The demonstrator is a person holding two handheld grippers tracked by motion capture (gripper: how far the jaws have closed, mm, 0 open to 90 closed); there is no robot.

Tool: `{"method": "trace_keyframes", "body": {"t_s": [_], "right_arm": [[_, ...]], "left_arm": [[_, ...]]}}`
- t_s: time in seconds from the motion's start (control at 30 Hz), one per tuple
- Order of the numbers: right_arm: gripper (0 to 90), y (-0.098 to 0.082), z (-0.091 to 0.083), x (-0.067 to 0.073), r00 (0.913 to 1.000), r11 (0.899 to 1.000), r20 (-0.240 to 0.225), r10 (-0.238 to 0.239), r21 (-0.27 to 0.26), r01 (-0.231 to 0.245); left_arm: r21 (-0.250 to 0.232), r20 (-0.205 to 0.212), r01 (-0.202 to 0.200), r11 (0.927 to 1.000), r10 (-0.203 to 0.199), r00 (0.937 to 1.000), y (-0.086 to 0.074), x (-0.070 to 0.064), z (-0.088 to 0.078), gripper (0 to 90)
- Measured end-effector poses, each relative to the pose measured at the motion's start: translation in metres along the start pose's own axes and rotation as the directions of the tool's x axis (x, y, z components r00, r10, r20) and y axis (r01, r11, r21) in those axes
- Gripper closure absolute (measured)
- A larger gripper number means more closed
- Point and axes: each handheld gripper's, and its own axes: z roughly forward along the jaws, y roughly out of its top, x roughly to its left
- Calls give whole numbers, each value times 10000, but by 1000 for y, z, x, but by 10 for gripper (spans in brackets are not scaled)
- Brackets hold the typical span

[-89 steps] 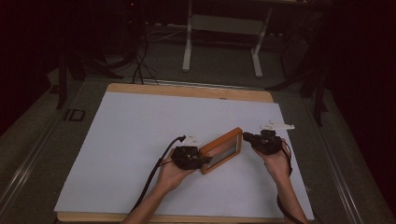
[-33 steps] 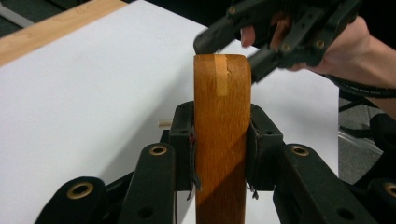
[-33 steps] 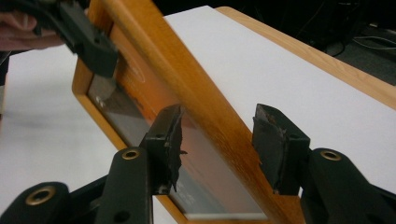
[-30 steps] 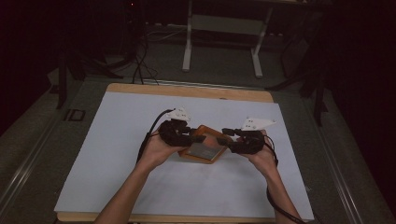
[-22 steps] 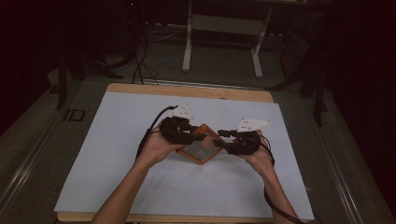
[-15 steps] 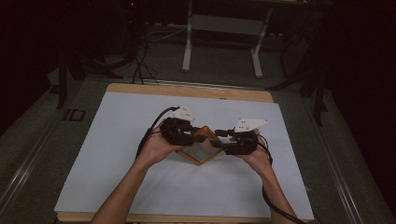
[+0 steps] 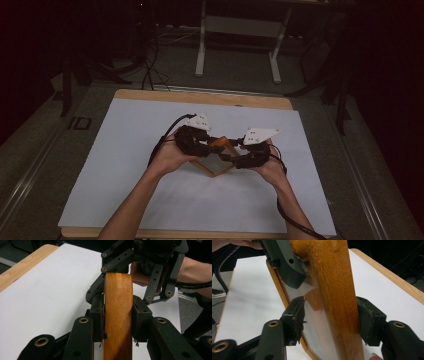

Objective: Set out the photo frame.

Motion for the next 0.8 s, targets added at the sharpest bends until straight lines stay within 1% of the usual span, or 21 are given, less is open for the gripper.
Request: {"method": "trace_keyframes", "body": {"t_s": [0.17, 0.3, 0.43, 0.57, 0.63, 0.7, 0.8], "right_arm": [[546, -4, -6, 0, 9999, 9999, -61, -138, -53, 137], [581, -5, -9, 0, 9997, 9997, -76, -228, -4, 228], [623, -7, -12, 1, 9995, 9996, -115, -285, -7, 285], [671, -9, -15, 1, 9995, 9996, -156, -291, 9, 291], [679, -9, -16, 2, 9994, 9995, -103, -320, 39, 320], [680, -10, -16, 2, 9995, 9995, -79, -312, 85, 313], [681, -11, -17, 1, 9997, 9997, -32, -244, 99, 244]], "left_arm": [[-90, 164, 171, 9998, -170, 9997, -1, 3, 1, 647], [-86, 270, 220, 9997, -218, 9994, -1, 4, 1, 625], [-111, 246, 348, 9993, -345, 9991, -1, 6, 2, 582], [-212, 102, 488, 9986, -486, 9988, -3, 9, 1, 527], [-318, 100, 631, 9975, -628, 9980, -4, 10, -1, 514], [-400, 58, 625, 9972, -623, 9980, -5, 11, -2, 503], [-668, 30, 719, 9952, -719, 9974, -7, 13, -6, 476]]}}
